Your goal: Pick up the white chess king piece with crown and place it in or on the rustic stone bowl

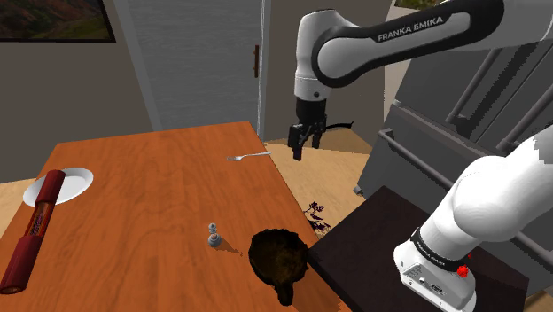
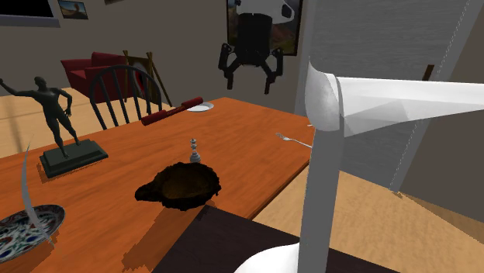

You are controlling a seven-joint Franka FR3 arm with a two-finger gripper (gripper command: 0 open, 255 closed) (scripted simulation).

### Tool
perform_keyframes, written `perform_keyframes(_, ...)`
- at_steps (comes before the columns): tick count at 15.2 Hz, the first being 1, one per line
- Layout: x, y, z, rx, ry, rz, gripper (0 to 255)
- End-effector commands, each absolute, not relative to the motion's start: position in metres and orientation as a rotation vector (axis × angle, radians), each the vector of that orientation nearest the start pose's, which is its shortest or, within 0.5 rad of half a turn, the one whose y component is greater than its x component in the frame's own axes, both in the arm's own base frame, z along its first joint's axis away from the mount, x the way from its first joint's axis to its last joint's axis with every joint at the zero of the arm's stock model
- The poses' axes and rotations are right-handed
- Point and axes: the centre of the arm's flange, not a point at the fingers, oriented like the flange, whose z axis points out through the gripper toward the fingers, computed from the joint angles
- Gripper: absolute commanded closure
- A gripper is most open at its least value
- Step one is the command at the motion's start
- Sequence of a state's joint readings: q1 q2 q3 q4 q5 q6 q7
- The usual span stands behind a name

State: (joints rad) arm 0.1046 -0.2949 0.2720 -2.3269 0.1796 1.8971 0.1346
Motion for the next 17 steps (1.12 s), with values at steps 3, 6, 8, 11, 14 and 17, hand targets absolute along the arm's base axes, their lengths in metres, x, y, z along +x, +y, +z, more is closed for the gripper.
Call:
perform_keyframes(3,0.424,0.220,0.411,-3.083,-0.250,0.261,0)
perform_keyframes(6,0.438,0.251,0.388,-3.090,-0.258,0.273,0)
perform_keyframes(8,0.448,0.272,0.372,-3.095,-0.264,0.282,0)
perform_keyframes(11,0.461,0.302,0.348,-3.103,-0.272,0.295,0)
perform_keyframes(14,0.475,0.333,0.324,-3.111,-0.281,0.307,0)
perform_keyframes(17,0.488,0.363,0.300,-3.118,-0.290,0.320,0)
